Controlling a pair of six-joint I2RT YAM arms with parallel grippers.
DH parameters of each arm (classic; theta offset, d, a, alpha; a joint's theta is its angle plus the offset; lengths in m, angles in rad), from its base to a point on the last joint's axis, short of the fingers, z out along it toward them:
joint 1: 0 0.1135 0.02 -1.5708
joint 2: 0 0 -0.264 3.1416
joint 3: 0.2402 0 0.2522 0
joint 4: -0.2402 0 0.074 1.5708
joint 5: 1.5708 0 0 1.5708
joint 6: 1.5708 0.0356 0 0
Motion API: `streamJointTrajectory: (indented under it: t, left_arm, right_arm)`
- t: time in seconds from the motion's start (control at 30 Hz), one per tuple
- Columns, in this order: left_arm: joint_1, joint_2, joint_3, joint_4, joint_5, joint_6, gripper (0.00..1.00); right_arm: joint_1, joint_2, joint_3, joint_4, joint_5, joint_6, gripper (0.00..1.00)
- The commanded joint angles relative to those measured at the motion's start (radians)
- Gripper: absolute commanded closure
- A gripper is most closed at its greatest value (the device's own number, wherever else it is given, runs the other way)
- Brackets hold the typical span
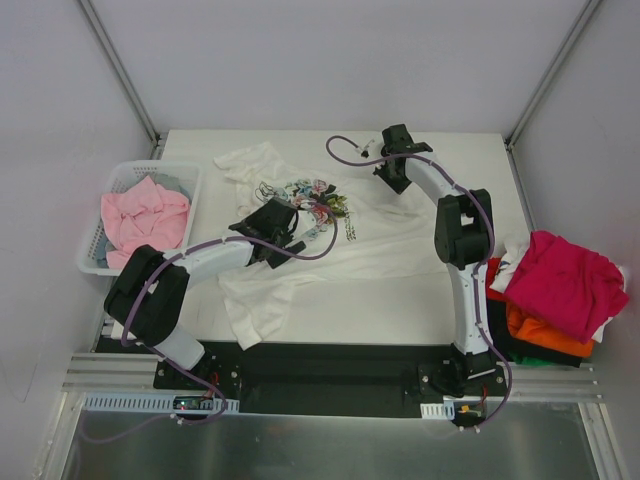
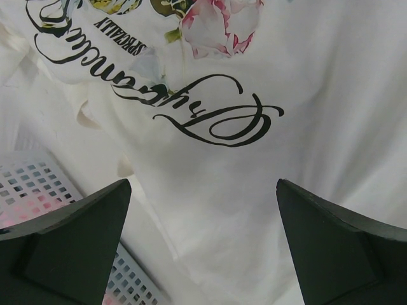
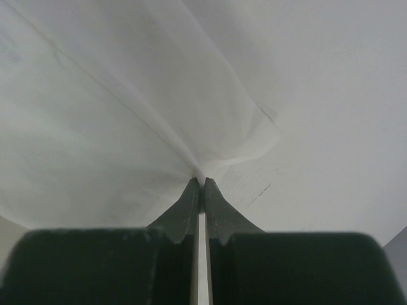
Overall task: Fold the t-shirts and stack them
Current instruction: Flatten the tshirt out
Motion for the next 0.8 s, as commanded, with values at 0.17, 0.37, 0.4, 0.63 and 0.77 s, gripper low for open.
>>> streamJointTrajectory:
  t: [0.17,0.37,0.4,0.63,0.77]
  left_arm:
    - [0.003,0.011,-0.023,0.023,0.025,-0.016,0.01]
    - [-0.018,0.017,-0.046,0.016,0.034,-0.002,0.0]
    - [-0.021,0.019,-0.053,0.009,0.034,0.001,0.01]
    - [-0.046,0.065,-0.076,-0.027,0.025,0.02,0.01]
    - [-0.057,0.073,-0.079,-0.033,0.023,0.015,0.01]
  right_arm:
    - [-0.001,-0.013,0.069,0.012,0.067,-0.043,0.99]
    - [0.001,-0.014,0.09,0.015,0.09,-0.057,0.99]
    - [0.001,-0.014,0.091,0.015,0.093,-0.061,0.99]
    - [0.01,-0.005,0.094,0.039,0.147,-0.109,0.99]
    - [0.011,0.012,0.113,0.073,0.188,-0.147,0.99]
